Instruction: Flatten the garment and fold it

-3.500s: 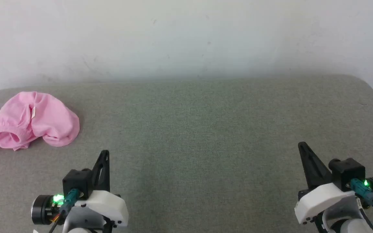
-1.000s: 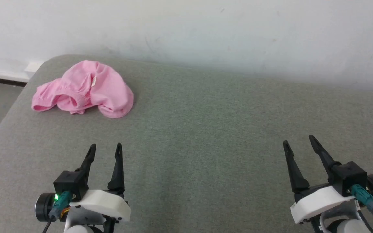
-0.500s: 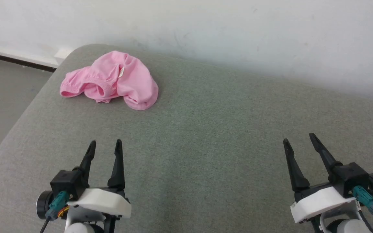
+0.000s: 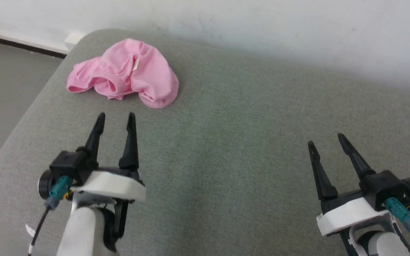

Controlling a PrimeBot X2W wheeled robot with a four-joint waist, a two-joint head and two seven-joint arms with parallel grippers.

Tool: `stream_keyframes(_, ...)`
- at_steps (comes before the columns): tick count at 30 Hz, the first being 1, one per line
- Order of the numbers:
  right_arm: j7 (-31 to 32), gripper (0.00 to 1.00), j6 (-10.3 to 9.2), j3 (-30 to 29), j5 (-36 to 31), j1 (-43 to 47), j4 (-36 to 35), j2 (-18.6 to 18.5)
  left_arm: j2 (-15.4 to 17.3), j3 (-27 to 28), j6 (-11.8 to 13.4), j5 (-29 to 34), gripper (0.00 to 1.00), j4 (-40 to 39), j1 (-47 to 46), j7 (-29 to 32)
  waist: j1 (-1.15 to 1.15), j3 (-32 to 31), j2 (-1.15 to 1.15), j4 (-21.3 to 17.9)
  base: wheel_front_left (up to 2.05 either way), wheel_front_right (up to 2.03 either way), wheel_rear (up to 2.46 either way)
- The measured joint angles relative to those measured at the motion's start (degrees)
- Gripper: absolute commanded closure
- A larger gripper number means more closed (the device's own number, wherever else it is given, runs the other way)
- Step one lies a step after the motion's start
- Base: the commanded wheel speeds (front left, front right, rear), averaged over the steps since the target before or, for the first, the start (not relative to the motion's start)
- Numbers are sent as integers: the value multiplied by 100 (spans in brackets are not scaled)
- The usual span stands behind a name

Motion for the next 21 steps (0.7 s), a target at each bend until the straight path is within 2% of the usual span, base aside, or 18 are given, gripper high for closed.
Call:
stream_keyframes(11, -1, 0, 0, 87, -108, -327, -192, 5, 53, 356, -151, -12, 0, 771, -1437, -123, 0, 661, 0, -309, 0, 0, 0)
stream_keyframes(14, -22, 0, 0, 97, -123, -433, -210, 3, 177, 405, -196, 3, 0, 1237, -1874, -164, 1, 866, 0, -408, 0, 0, 0)
stream_keyframes(21, -123, 0, 0, 188, -119, -741, -207, 0, 767, 556, -253, -126, 0, 2627, -2864, 18, 1, 1340, 0, -695, 0, 0, 0)
